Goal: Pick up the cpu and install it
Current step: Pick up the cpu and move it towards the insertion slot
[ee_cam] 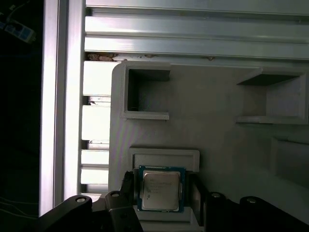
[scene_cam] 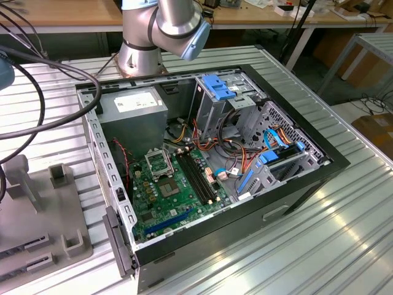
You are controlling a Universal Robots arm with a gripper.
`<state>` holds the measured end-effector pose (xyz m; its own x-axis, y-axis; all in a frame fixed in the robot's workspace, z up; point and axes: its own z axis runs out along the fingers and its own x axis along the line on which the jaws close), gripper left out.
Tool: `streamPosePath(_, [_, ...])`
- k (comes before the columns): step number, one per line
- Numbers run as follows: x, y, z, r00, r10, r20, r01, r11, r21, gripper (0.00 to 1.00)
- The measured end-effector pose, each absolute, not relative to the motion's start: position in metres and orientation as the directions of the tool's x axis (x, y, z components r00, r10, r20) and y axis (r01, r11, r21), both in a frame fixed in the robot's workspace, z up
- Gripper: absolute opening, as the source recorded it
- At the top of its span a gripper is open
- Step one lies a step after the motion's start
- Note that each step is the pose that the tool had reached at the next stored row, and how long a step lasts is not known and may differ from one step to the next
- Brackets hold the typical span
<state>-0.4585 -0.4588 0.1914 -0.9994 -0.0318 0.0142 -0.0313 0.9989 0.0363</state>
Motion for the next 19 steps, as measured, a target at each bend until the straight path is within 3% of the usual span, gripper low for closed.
streamPosePath(11, [-0.4593, -0.4590, 0.1914, -0.999, -0.032, 0.014, -0.031, 0.999, 0.036, 0.57])
streamPosePath(13, [-0.4593, -0.4590, 0.1914, -0.999, -0.032, 0.014, -0.031, 0.999, 0.036, 0.56])
streamPosePath(14, [-0.4593, -0.4590, 0.1914, -0.999, -0.032, 0.014, -0.031, 0.999, 0.036, 0.49])
streamPosePath(19, [-0.4594, -0.4590, 0.1914, -0.999, -0.032, 0.014, -0.031, 0.999, 0.036, 0.49])
